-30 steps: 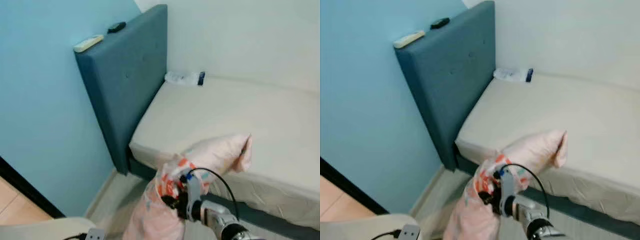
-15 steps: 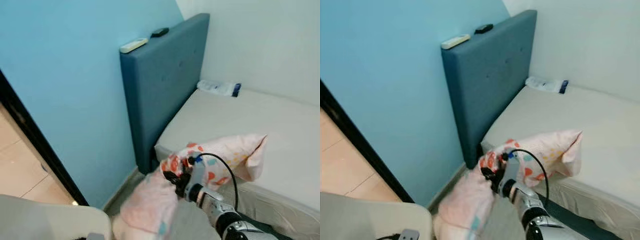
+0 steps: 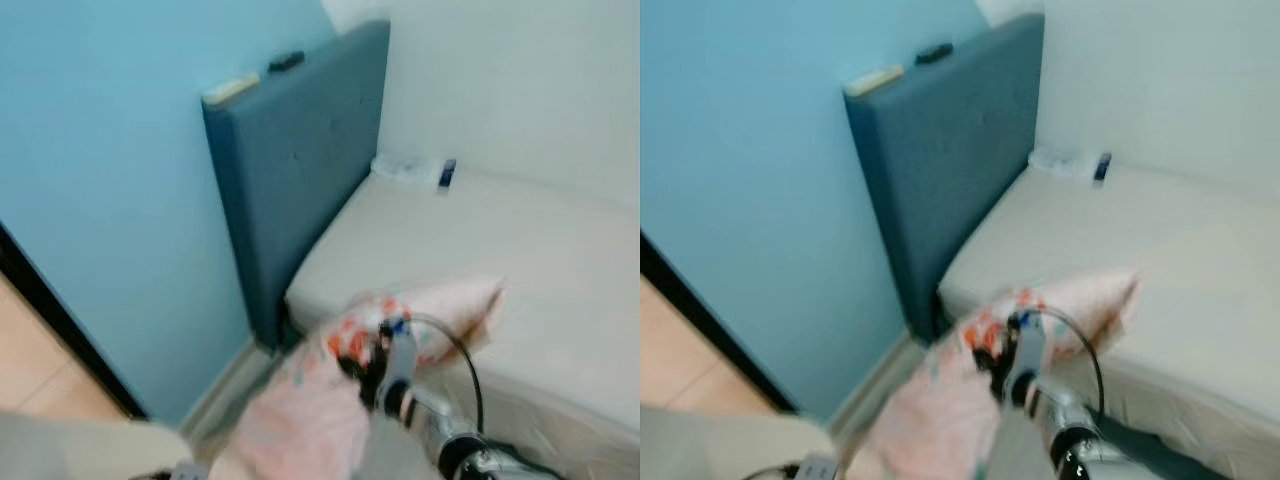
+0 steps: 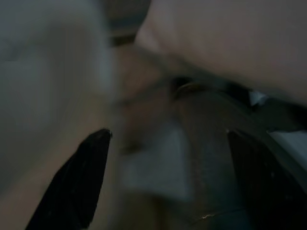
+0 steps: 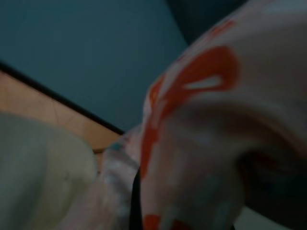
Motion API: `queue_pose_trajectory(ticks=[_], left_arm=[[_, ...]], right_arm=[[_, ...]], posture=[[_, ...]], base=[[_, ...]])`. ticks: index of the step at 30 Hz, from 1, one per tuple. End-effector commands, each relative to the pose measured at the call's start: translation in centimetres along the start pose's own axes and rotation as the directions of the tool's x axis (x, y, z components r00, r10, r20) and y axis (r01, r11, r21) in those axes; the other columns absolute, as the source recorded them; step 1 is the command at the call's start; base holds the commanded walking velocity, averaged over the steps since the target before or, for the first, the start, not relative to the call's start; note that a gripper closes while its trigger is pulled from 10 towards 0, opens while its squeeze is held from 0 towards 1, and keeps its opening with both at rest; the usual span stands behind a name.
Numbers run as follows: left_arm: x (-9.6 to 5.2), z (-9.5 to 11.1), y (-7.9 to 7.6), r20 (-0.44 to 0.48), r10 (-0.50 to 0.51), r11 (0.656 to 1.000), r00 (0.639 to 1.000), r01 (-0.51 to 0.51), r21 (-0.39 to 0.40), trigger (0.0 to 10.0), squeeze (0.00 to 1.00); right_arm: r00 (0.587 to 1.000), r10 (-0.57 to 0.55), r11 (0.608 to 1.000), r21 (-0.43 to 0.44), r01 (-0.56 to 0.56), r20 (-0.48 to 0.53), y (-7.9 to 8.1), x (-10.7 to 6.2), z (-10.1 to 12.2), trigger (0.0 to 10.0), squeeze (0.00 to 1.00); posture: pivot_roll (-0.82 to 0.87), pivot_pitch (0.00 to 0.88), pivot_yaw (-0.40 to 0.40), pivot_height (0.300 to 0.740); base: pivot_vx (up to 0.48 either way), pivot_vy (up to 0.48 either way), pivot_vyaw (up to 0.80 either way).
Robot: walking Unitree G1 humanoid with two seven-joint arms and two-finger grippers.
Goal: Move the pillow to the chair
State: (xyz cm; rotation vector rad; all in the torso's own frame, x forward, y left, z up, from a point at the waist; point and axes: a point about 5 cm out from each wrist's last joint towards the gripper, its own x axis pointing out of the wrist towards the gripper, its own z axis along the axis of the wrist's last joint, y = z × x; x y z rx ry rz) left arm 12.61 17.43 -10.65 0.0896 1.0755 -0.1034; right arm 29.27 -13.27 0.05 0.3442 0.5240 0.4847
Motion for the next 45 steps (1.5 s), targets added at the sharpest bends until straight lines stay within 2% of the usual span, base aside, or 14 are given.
queue_pose_trajectory(ticks=[1,8,23,27,34,40,41,45], left_arm=[[-0.3,-1.6,0.0,-0.056,-0.005,1.0,0.998,0.004,-0.009,10.0,0.0],[-0.3,-1.5,-0.2,-0.052,-0.001,0.999,0.999,0.0,-0.034,10.0,0.0],[-0.2,-1.1,-0.1,-0.035,0.02,0.998,0.999,-0.022,-0.066,10.0,0.0],[0.0,0.0,0.4,0.009,0.051,0.992,0.999,-0.05,-0.113,10.0,0.0],[0.3,2.7,1.2,0.102,0.079,0.99,0.992,-0.066,-0.122,10.0,0.0],[0.3,4.0,1.6,0.145,0.102,0.987,0.984,-0.082,-0.137,10.0,0.0],[0.3,4.2,1.7,0.155,0.109,0.985,0.982,-0.086,-0.149,10.0,0.0],[0.3,4.7,1.9,0.17,0.123,0.981,0.978,-0.095,-0.167,10.0,0.0]], right_arm=[[0.998,0.022,0.999,-0.041,-0.02,0.061,0.9,0.7,1.4,10.0,0.0],[0.995,0.06,0.997,-0.054,-0.055,0.083,1.4,1.1,2.2,10.0,0.0],[0.996,0.074,0.995,-0.071,-0.069,0.059,1.6,1.2,1.7,10.0,0.0],[0.994,0.095,0.993,-0.074,-0.09,0.06,2.0,1.3,1.8,10.0,0.0],[0.986,0.153,0.987,-0.06,-0.149,0.068,3.0,1.7,1.6,10.0,0.0],[0.95,0.257,0.966,-0.02,-0.257,0.178,4.2,2.2,3.8,10.0,0.0],[0.931,0.287,0.956,-0.011,-0.292,0.227,4.5,2.4,5.0,10.0,0.0],[0.903,0.326,0.942,-0.015,-0.335,0.281,4.8,2.4,6.5,10.0,0.0]], posture=[[-0.1,0.038,-0.008,0.74],[-0.1,0.044,-0.011,0.74],[-0.1,0.042,-0.015,0.74],[-0.1,0.04,-0.02,0.74],[-0.08,0.044,-0.024,0.74],[-0.08,0.042,-0.02,0.74],[-0.08,0.043,-0.019,0.74],[-0.08,0.043,-0.02,0.74]], base=[[0.0,-0.428,0.8],[0.0,0.0,0.8],[0.0,0.0,0.79],[0.0,0.0,0.79],[0.0,0.0,0.79],[0.0,0.0,0.79],[0.0,0.0,0.79],[0.0,0.0,0.79]])
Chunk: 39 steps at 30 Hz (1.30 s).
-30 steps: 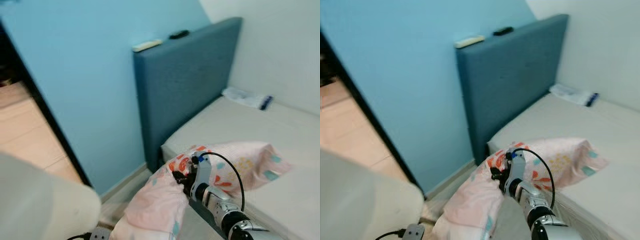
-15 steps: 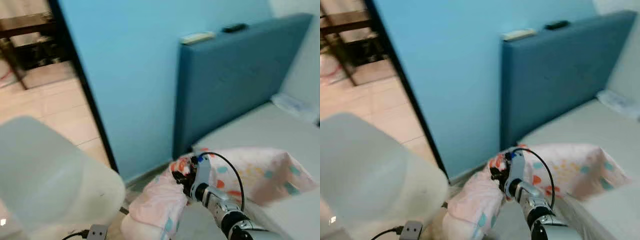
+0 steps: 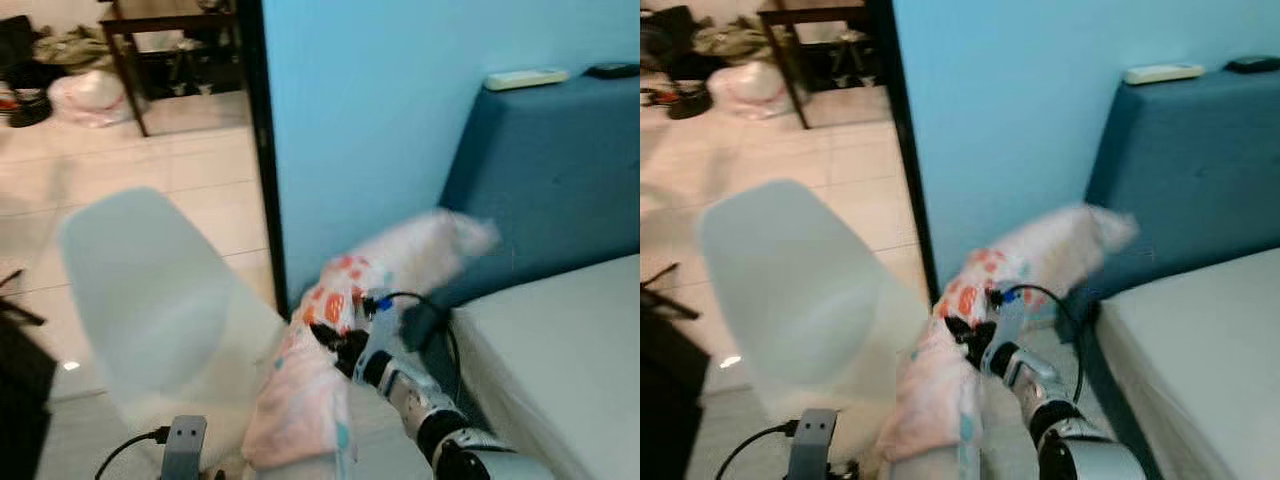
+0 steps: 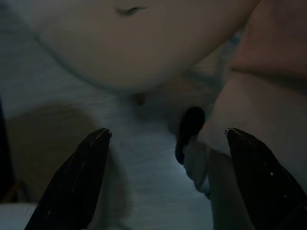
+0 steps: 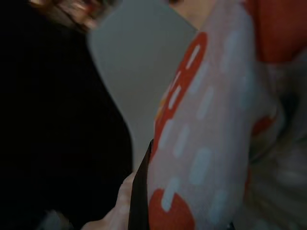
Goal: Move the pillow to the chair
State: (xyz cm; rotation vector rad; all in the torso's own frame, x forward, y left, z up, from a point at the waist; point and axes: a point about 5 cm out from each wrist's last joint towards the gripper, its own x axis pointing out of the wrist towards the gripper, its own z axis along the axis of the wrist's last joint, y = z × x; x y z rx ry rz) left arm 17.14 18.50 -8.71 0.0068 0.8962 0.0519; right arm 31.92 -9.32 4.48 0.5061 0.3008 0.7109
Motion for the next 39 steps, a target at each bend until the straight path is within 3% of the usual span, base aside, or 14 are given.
queue_pose_trajectory(ticks=[1,14,19,24,39], left_arm=[[0.0,0.3,0.3,0.015,0.019,1.0,1.0,-0.018,-0.021,10.0,0.0],[0.5,3.4,1.0,0.137,0.082,0.996,0.987,-0.075,-0.054,10.0,0.0],[0.4,3.3,1.0,0.139,0.087,0.995,0.986,-0.08,-0.054,10.0,0.0],[0.4,3.1,0.9,0.139,0.084,0.996,0.987,-0.077,-0.054,10.0,0.0],[0.4,2.9,0.2,0.129,0.056,0.998,0.99,-0.056,-0.011,10.0,0.0]], right_arm=[[0.992,0.077,0.997,-0.029,-0.075,0.102,0.7,0.9,2.6,10.0,0.0],[0.969,0.161,0.986,-0.062,-0.152,0.189,2.3,2.3,5.1,10.0,0.0],[0.976,0.176,0.979,-0.124,-0.161,0.125,3.1,3.0,4.3,10.0,0.0],[0.978,0.182,0.977,-0.13,-0.169,0.102,3.6,3.2,3.5,10.0,0.0],[0.988,0.12,0.983,-0.149,-0.105,0.1,2.8,2.9,4.0,10.0,0.0]], posture=[[-0.08,0.043,-0.02,0.74],[-0.06,0.079,-0.024,0.74],[-0.06,0.082,-0.02,0.74],[-0.05,0.082,-0.02,0.74],[-0.06,0.065,-0.026,0.74]], base=[[0.0,0.0,0.79],[0.0,0.0,0.78],[0.0,0.0,0.77],[0.0,0.0,0.69],[0.0,0.0,0.52]])
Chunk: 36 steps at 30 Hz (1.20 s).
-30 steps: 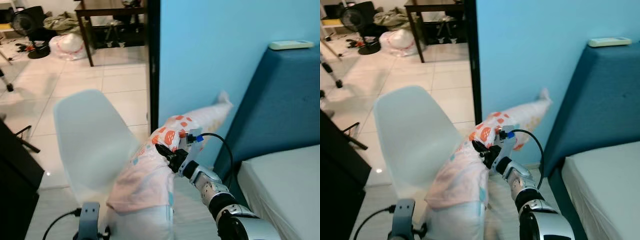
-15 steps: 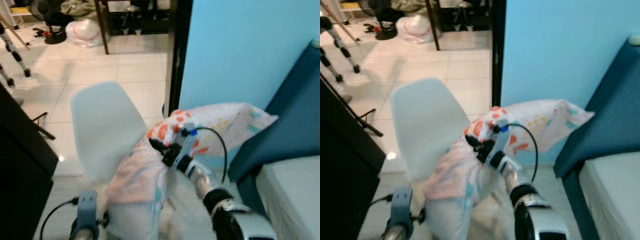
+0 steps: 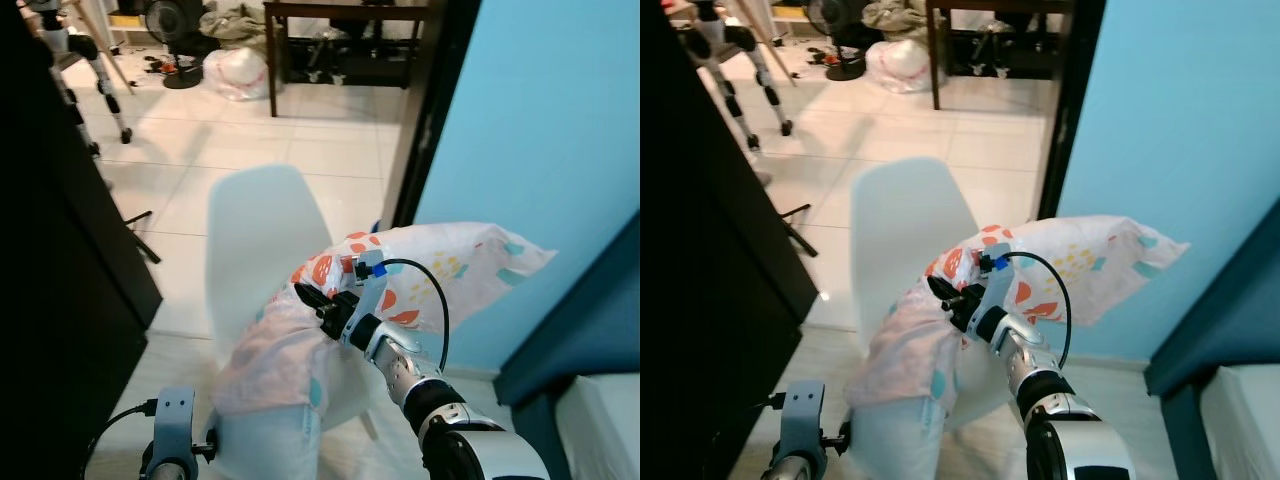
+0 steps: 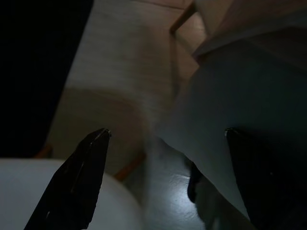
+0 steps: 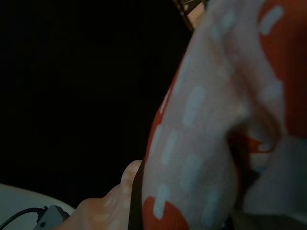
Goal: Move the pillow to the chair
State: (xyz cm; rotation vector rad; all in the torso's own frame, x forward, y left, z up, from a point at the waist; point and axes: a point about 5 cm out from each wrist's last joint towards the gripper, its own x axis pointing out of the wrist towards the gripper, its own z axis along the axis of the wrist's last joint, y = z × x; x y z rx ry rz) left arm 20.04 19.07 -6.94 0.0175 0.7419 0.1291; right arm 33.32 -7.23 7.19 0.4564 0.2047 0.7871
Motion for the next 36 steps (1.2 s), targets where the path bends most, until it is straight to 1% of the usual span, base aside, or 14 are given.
queue_pose_trajectory(ticks=[1,4,6,7,10,13,15,16,17,19,21,30,36], left_arm=[[-0.1,-0.5,-0.4,-0.026,-0.025,0.999,0.999,0.026,0.019,10.0,0.0],[-0.1,-0.4,-0.9,-0.023,-0.054,0.998,0.998,0.055,0.043,10.0,0.0],[-0.1,-0.4,-0.9,-0.025,-0.06,0.997,0.998,0.061,0.05,10.0,0.0],[-0.1,-0.4,-1.0,-0.03,-0.064,0.996,0.997,0.066,0.056,10.0,0.0],[-0.1,-0.6,-1.3,-0.045,-0.078,0.995,0.996,0.081,0.067,10.0,0.0],[-0.1,-0.7,-1.3,-0.047,-0.066,0.995,0.997,0.069,0.071,10.0,0.0],[-0.1,-0.6,-1.1,-0.047,-0.043,0.998,0.998,0.045,0.042,10.0,0.0],[-0.1,-0.6,-1.1,-0.047,-0.043,0.998,0.998,0.045,0.042,10.0,0.0],[0.0,-0.6,-0.9,-0.049,-0.029,0.999,0.998,0.031,0.045,10.0,0.0],[0.0,-0.5,-0.9,-0.049,-0.028,0.999,0.998,0.03,0.045,10.0,0.0],[0.1,-0.3,-0.8,-0.041,-0.023,0.999,0.999,0.025,0.034,10.0,0.0],[0.1,0.0,-0.5,-0.029,-0.025,0.999,0.999,0.025,0.024,10.0,0.0],[0.2,0.1,-0.3,-0.02,-0.019,0.999,1.0,0.019,0.031,10.0,0.0]], right_arm=[[0.998,0.027,0.998,-0.063,-0.023,0.055,0.4,0.8,1.8,10.0,0.0],[0.999,0.023,0.997,-0.072,-0.02,0.048,0.4,0.8,1.8,10.0,0.0],[0.998,0.038,0.998,-0.056,-0.034,0.056,0.5,0.8,1.8,10.0,0.0],[0.997,0.049,0.998,-0.035,-0.047,0.058,0.6,0.8,1.7,10.0,0.0],[1.0,0.023,0.998,-0.052,-0.022,0.019,0.5,0.8,1.3,10.0,0.0],[0.999,-0.031,0.997,-0.071,0.03,-0.018,0.1,0.8,1.0,10.0,0.0],[0.998,-0.052,0.996,-0.08,0.049,-0.029,0.0,0.7,0.9,10.0,0.0],[0.998,-0.052,0.996,-0.08,0.049,-0.029,0.0,0.7,0.9,10.0,0.0],[0.996,-0.073,0.993,-0.102,0.067,-0.053,-0.2,0.6,0.6,10.0,0.0],[0.995,-0.076,0.991,-0.114,0.068,-0.063,-0.2,0.6,0.5,10.0,0.0],[0.99,-0.091,0.985,-0.156,0.074,-0.109,-0.2,0.6,0.0,10.0,0.0],[0.978,-0.123,0.978,-0.189,0.091,-0.166,-0.2,0.5,-0.9,10.0,0.0],[0.975,-0.129,0.976,-0.198,0.093,-0.181,-0.1,0.4,-1.3,10.0,0.0]], posture=[[-0.06,0.06,-0.028,0.74],[-0.06,0.054,-0.029,0.74],[-0.06,0.054,-0.029,0.74],[-0.07,0.045,-0.03,0.74],[-0.07,0.043,-0.03,0.74],[-0.07,0.044,-0.03,0.74],[-0.07,0.042,-0.03,0.74],[-0.07,0.042,-0.03,0.74],[-0.07,0.041,-0.03,0.74],[-0.07,0.04,-0.03,0.74],[-0.07,0.037,-0.03,0.74],[-0.07,0.036,-0.026,0.74],[-0.07,0.03,-0.024,0.74]], base=[[0.0,0.0,0.7],[0.0,-0.104,0.66],[0.0,-0.461,0.61],[0.0,-0.461,0.0],[0.0,-0.461,0.0],[0.0,-0.458,0.0],[0.0,0.0,0.0],[0.0,0.0,0.0],[0.0,0.0,0.0],[0.0,0.0,0.0],[0.0,0.0,0.0],[0.0,0.0,0.0],[0.0,0.0,0.0]])
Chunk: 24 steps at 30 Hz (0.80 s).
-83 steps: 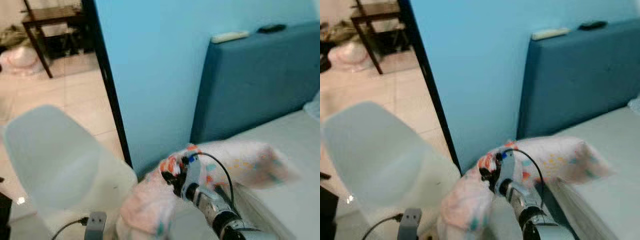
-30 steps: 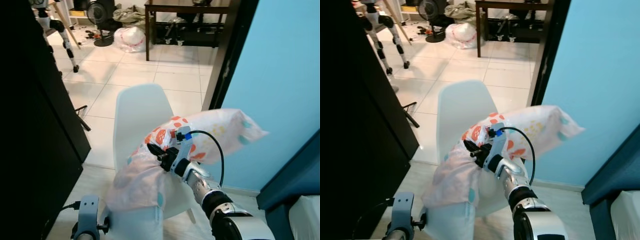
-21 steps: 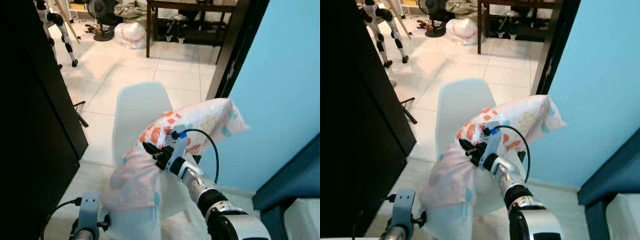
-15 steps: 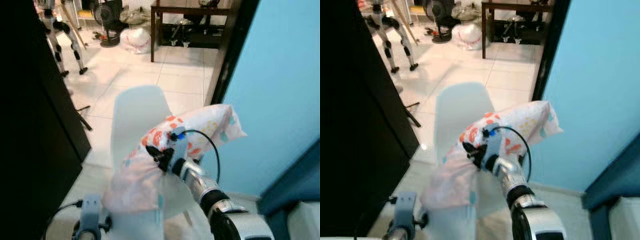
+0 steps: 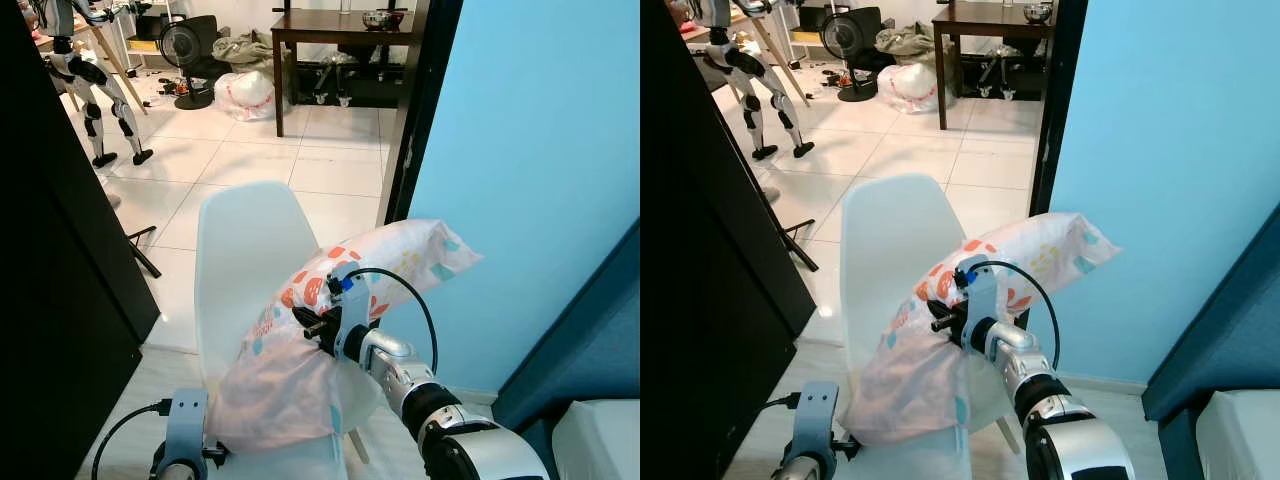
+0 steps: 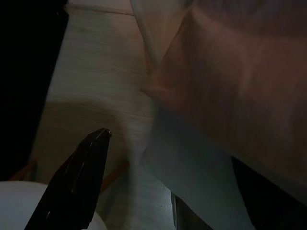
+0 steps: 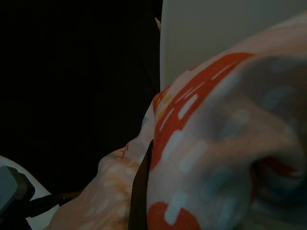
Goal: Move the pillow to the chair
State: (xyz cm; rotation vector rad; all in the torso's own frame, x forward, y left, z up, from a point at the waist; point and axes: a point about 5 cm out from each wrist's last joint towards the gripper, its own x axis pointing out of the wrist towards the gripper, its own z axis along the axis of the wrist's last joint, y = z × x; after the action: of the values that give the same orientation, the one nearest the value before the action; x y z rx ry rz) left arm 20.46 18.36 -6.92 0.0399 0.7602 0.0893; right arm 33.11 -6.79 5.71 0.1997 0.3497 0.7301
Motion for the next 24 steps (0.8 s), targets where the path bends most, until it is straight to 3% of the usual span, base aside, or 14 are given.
queue_pose_trajectory(ticks=[1,10,20,24], left_arm=[[-0.1,-0.1,0.5,0.0,0.016,1.0,1.0,-0.016,-0.003,10.0,0.0],[0.0,0.6,1.9,0.028,0.063,0.998,0.998,-0.063,-0.017,10.0,0.0],[0.0,0.5,1.9,0.024,0.062,0.998,0.998,-0.062,-0.015,10.0,0.0],[0.0,0.3,1.6,0.019,0.054,0.999,0.998,-0.054,-0.011,10.0,0.0]], right_arm=[[1.0,0.0,1.0,-0.018,0.0,0.011,0.2,0.2,0.2,10.0,0.0],[1.0,0.029,0.998,-0.047,-0.03,-0.007,1.0,0.7,0.2,10.0,0.0],[0.997,0.082,0.996,-0.045,-0.081,0.011,2.3,1.5,0.5,10.0,0.0],[0.988,0.106,0.992,0.049,-0.112,0.109,2.7,1.9,2.1,10.0,0.0]], posture=[[-0.07,0.03,-0.024,0.74],[-0.05,0.025,-0.027,0.74],[-0.04,0.028,-0.022,0.74],[-0.04,0.035,-0.024,0.74]], base=[[0.0,0.0,0.0],[0.11,0.0,0.0],[0.258,0.0,0.0],[0.259,0.0,0.0]])
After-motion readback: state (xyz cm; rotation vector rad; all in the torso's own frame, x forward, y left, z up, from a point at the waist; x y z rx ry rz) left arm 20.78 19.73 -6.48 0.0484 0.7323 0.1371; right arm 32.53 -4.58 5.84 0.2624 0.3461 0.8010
